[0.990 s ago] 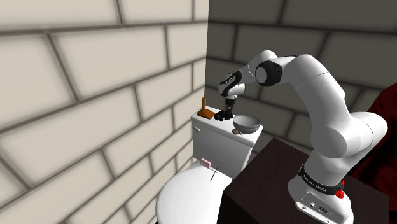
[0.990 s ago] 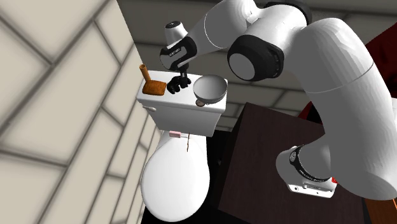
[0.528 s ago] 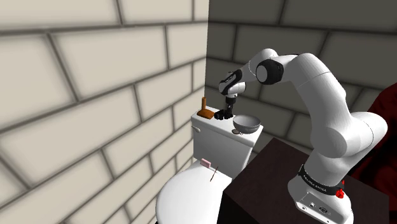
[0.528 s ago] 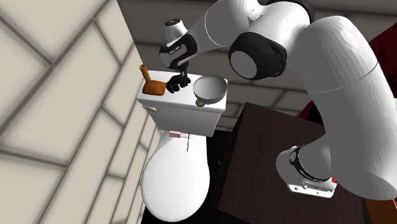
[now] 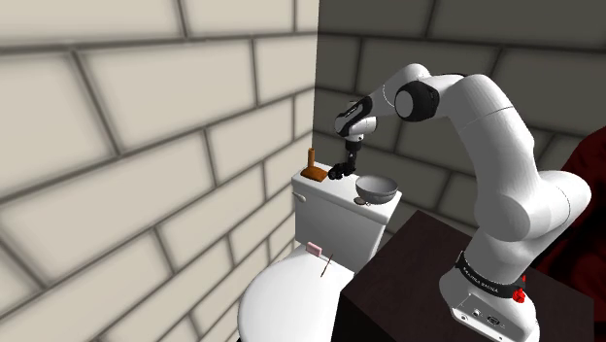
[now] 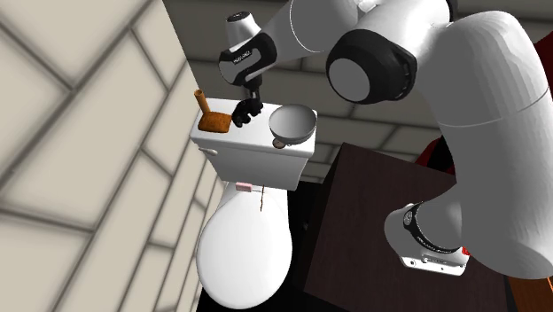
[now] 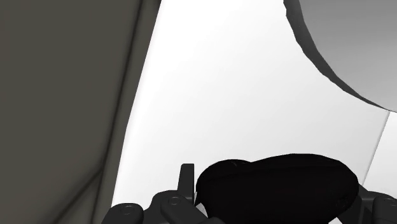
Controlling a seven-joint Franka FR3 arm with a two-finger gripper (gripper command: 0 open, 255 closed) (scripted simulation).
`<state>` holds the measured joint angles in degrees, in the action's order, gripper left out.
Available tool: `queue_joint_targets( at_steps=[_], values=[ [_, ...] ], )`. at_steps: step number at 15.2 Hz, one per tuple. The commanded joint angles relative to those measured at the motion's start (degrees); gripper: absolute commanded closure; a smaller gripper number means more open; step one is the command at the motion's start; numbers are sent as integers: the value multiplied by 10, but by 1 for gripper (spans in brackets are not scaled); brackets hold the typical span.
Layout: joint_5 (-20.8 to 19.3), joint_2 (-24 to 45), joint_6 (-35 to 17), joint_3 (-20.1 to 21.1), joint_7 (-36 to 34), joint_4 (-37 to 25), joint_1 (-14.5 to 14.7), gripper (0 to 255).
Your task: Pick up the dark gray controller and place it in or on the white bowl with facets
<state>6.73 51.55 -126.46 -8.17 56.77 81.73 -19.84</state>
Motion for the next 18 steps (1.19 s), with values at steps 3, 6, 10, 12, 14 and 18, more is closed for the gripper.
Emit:
queue_joint_targets(
  at_steps=[3, 6, 10, 12, 14, 18],
  values=[
    [-2, -22, 17, -2, 0, 5, 1, 255],
    [-4, -38, 30, -4, -1, 8, 2, 255],
    [-6, -58, 48, -6, -1, 10, 4, 255],
    [-7, -68, 57, -7, -2, 10, 5, 255],
    [-8, -77, 67, -8, -2, 10, 5, 255],
    [-11, -95, 87, -10, -3, 7, 6, 255]
  ],
)
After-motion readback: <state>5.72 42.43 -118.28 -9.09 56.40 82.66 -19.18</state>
